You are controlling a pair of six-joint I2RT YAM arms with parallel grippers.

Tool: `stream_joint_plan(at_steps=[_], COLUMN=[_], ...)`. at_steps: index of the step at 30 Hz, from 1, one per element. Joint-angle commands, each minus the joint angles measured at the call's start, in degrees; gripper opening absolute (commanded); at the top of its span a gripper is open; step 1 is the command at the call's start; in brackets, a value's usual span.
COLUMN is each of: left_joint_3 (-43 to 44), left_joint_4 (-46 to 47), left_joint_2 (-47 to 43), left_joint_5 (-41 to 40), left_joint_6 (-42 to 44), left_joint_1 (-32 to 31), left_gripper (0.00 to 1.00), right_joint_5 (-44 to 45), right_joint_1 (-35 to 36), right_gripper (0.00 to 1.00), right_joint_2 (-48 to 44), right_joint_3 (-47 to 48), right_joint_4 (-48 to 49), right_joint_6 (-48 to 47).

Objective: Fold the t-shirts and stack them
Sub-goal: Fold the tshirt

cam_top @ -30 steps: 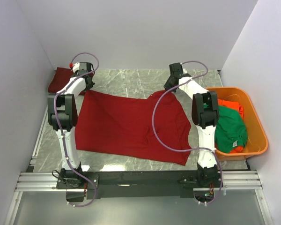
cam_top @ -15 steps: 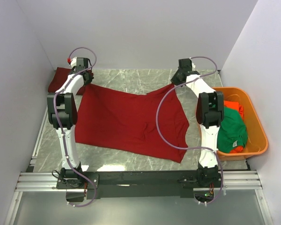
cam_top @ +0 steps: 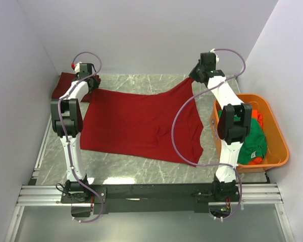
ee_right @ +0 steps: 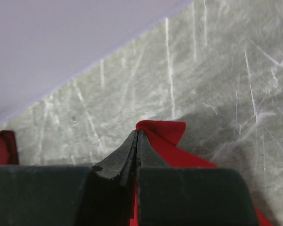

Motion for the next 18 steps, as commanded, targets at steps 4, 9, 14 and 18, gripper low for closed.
stream_joint_plan(at_steps=[4, 9, 14, 18], left_joint_3=[-1.55, -6.12, -12.96, -18.25], left_joint_4=[5.73, 8.54, 11.79, 14.69], left_joint_2=[-3.58, -6.48, -11.66, -15.27], left_joint_5=[4.34, 6.28, 5.22, 4.43], left_joint_6=[-1.42, -2.21, -2.82, -3.44], left_joint_1=[1.40, 2.02, 2.54, 3.07], left_gripper=[0.00, 0.00, 0.00, 0.00], right_joint_5=[1.18, -0.22, -1.80, -2.86], right_joint_1=[-0.53, -0.44, 0.09, 0.61], right_gripper=[0.00, 0.00, 0.00, 0.00], right_joint_2=[-8.66, -15.87, -22.55, -27.65], right_joint_3=[-4.70, -14.98, -24.83, -31.16], right_joint_4=[3.21, 6.81, 9.54, 11.04], right_joint_6=[-1.23, 0.09, 1.76, 3.17])
